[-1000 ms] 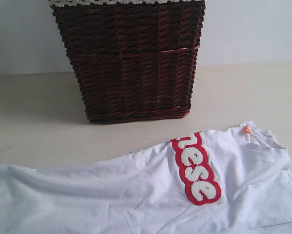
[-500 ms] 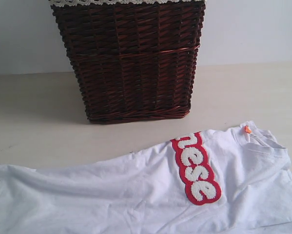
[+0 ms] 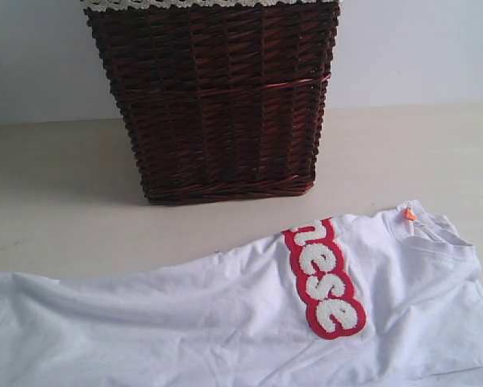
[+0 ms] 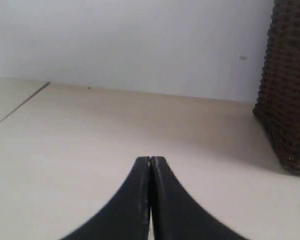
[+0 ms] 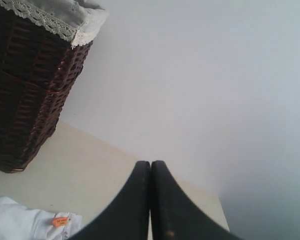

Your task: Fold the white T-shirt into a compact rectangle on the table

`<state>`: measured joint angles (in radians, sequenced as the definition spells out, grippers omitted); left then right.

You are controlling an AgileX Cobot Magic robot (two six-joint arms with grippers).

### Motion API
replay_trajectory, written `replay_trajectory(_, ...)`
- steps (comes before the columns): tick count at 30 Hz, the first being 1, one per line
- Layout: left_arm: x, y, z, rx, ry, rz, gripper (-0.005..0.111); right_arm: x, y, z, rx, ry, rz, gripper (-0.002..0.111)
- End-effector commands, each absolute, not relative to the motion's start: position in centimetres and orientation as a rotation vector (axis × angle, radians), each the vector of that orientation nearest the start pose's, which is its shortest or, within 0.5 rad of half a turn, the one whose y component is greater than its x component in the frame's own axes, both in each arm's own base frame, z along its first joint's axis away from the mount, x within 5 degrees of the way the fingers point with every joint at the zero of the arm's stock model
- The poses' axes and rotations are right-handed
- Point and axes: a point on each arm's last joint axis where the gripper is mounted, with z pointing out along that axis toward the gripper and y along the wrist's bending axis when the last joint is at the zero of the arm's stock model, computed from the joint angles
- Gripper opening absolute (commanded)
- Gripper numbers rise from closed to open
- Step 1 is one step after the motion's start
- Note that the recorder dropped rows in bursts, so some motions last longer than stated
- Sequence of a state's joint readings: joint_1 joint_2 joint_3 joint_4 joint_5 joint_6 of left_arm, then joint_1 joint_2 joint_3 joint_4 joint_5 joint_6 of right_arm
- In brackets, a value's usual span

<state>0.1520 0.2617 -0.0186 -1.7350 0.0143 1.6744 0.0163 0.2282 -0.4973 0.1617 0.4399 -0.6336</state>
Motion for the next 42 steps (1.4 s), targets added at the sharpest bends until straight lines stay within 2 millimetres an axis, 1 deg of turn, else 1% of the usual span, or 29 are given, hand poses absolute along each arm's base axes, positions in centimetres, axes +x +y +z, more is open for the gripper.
replay_trajectory(1,7.2,1.1,20.0,-0.190,1.672,0.055,0.000,5.0,0.7,31.9,-0.481,1.651,-0.291,0.000)
replay_trajectory(4,6.6,1.0,20.5,-0.147,1.604,0.090,0.000,4.9,0.8,31.3,-0.506,1.716,-0.272,0.000)
replay_trajectory(8,5.6,0.8,21.3,-0.130,1.478,0.090,0.000,4.6,1.0,30.4,-0.540,1.811,-0.230,0.000)
replay_trajectory(11,5.6,0.7,21.3,-0.125,1.477,0.085,0.000,4.5,1.2,30.0,-0.550,1.857,-0.189,0.000)
replay_trajectory(17,5.6,0.7,21.3,-0.123,1.477,0.084,0.000,4.4,1.3,29.9,-0.548,1.862,-0.168,0.000)
replay_trajectory(21,5.6,0.7,21.3,-0.125,1.477,0.085,0.000,4.7,1.2,30.6,-0.516,1.792,-0.188,0.000)
replay_trajectory(26,5.6,0.7,21.3,-0.125,1.477,0.085,0.000,5.7,1.0,32.9,-0.378,1.573,-0.192,0.000)
replay_trajectory(28,5.6,0.7,21.3,-0.125,1.477,0.085,0.000,6.9,0.8,33.5,-0.325,1.535,-0.177,0.000)
replay_trajectory(30,5.6,0.7,21.3,-0.125,1.477,0.085,0.000,8.6,0.8,33.1,-0.319,1.595,-0.162,0.000)
replay_trajectory(32,5.6,0.7,21.3,-0.125,1.477,0.085,0.000,11.0,1.0,31.5,-0.351,1.756,-0.129,0.000)
replay_trajectory(34,5.6,0.7,21.3,-0.125,1.477,0.085,0.000,13.6,1.3,29.0,-0.399,1.983,-0.059,0.000)
replay_trajectory(37,5.6,0.7,21.3,-0.121,1.477,0.082,0.000,16.8,1.8,26.1,-0.604,2.301,0.017,0.000)
replay_trajectory(40,5.6,0.7,21.3,-0.121,1.477,0.082,0.000,19.7,2.2,24.2,-0.745,2.491,0.109,0.000)
replay_trajectory(42,5.6,0.7,21.3,-0.121,1.477,0.082,0.000,21.9,2.3,22.9,-0.810,2.540,0.125,0.000)
